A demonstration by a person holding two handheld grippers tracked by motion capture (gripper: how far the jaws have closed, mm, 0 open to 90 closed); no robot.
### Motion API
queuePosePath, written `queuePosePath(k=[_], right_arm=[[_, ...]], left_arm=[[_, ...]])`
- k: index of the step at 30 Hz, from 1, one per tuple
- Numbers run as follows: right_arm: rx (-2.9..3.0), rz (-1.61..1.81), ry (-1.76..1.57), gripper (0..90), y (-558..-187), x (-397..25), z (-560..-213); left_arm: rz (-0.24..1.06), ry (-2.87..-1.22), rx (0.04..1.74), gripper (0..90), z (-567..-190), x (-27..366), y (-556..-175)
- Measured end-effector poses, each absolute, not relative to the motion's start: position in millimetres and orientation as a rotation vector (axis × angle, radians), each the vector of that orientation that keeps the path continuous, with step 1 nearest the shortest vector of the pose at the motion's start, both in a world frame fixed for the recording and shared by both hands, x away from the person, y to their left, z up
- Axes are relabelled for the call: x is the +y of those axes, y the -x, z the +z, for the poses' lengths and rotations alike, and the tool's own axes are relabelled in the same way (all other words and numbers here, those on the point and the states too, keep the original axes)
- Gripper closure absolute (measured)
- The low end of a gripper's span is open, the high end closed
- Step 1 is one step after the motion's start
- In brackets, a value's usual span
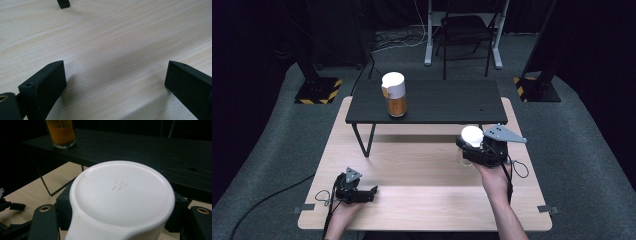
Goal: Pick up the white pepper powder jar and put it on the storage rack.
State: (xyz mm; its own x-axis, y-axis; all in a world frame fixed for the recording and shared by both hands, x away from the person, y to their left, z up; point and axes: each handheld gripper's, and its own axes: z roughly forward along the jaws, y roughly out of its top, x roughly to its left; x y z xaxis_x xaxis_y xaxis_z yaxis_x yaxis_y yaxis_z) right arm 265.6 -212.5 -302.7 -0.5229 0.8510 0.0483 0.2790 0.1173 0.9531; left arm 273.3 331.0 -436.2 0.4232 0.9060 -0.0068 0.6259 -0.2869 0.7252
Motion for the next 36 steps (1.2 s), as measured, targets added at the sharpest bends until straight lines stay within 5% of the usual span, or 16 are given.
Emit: queuePosePath(k=[36], right_arm=[[1.842,1.382,-1.079,29.1,-292,-206,-240]], left_arm=[[0.544,-2.023,1.286,3.1,-436,331,-273]])
